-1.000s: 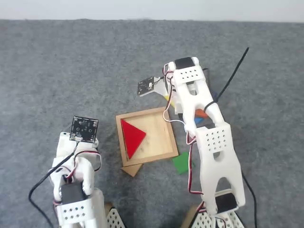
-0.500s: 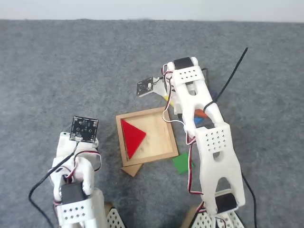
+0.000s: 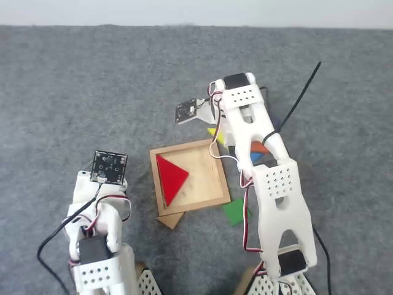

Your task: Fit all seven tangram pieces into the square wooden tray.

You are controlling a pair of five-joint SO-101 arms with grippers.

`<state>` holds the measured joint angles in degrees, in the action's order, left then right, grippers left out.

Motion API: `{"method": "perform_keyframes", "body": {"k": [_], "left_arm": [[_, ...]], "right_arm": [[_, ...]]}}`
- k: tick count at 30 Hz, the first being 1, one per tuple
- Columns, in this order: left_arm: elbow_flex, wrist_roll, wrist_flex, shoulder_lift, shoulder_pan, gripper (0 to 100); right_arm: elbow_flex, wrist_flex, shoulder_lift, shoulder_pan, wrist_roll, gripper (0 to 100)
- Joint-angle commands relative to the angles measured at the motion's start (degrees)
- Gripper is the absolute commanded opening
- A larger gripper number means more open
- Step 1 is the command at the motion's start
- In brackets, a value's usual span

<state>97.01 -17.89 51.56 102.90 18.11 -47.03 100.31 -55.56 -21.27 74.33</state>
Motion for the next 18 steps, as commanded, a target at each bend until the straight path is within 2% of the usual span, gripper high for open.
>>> {"method": "perform_keyframes", "body": {"k": [1, 18], "left_arm": [[-0.7, -0.4, 0.1, 0.8, 0.1, 2], [-0.7, -0.4, 0.1, 0.8, 0.2, 2]], "right_arm": [[-0.1, 2.5, -0.9, -2.2, -0.3, 14.0], [-0.1, 2.7, 1.3, -2.0, -1.5, 13.7]]}}
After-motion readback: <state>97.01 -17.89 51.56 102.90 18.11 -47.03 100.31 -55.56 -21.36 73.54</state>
